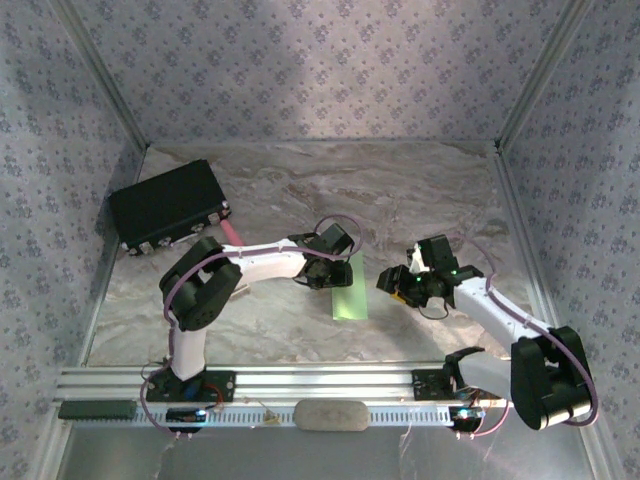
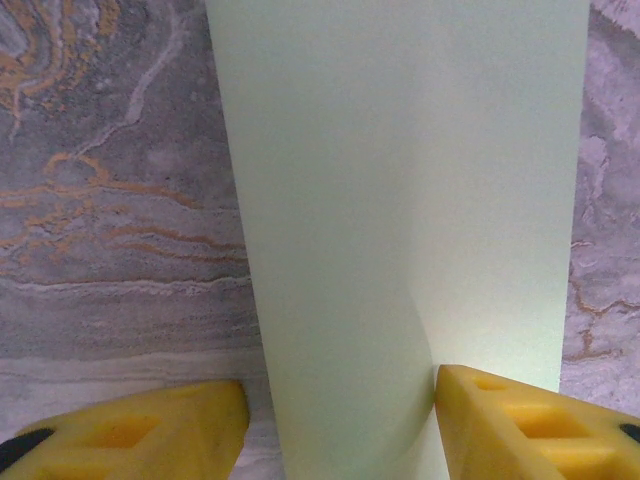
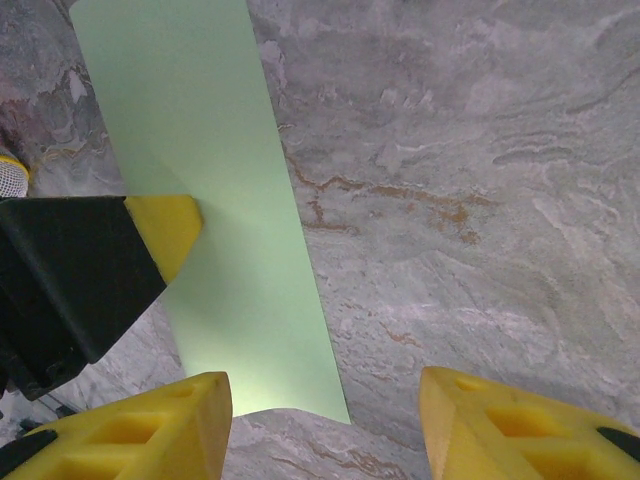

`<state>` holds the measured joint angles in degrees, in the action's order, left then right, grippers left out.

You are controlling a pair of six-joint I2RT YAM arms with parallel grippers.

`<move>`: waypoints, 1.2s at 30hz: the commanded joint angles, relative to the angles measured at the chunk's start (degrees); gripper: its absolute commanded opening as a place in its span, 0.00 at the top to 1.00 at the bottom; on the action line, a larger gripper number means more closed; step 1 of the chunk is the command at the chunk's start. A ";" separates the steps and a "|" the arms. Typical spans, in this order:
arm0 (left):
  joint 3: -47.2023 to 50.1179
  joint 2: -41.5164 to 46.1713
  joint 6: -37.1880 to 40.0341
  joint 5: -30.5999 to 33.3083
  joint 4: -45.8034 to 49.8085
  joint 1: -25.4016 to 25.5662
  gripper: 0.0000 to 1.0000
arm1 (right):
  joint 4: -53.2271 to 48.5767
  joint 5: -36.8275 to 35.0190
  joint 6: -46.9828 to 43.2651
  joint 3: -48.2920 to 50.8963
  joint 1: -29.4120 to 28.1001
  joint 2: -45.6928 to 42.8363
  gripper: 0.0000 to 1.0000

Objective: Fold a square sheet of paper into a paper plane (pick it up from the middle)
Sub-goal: Hold the square sheet of paper at the center of the table.

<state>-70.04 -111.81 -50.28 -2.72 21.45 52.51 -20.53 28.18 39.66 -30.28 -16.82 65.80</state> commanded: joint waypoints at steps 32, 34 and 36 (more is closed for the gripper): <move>2.46 -9.66 2.34 1.72 -2.47 0.05 0.42 | 6.56 2.96 0.60 -2.64 -2.18 7.03 0.90; 2.45 -9.66 2.37 1.79 -2.49 0.09 0.42 | 6.67 2.39 0.19 -3.73 -2.84 8.89 0.96; 2.44 -9.66 2.31 1.91 -2.47 0.06 0.42 | 6.38 1.94 -0.69 -5.26 -3.61 11.11 1.00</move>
<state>-70.81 -112.36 -49.45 -2.63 22.39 52.62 -14.92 29.89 40.03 -32.77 -19.40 74.65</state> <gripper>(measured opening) 0.576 0.053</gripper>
